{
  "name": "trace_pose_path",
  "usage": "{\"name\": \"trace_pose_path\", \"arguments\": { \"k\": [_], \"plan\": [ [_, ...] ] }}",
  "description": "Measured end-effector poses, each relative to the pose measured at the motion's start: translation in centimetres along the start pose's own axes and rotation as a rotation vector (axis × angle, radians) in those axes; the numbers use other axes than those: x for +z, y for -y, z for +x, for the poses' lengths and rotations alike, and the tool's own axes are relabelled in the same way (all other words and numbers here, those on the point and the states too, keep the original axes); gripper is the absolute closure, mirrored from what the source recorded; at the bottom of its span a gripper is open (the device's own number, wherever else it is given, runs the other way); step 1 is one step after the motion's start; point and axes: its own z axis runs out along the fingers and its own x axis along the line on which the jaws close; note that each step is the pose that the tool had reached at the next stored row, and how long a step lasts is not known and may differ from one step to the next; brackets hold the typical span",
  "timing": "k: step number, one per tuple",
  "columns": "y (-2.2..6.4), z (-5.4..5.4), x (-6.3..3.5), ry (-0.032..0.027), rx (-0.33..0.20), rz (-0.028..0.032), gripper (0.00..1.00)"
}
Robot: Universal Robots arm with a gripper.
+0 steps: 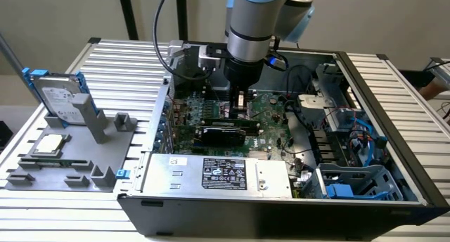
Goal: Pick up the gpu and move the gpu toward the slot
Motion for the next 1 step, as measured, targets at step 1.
{"name": "trace_pose_path", "arguments": {
  "k": [1],
  "plan": [
    [0.0, 0.0, 0.0, 0.0, 0.0, 0.0, 0.89]
  ]
}}
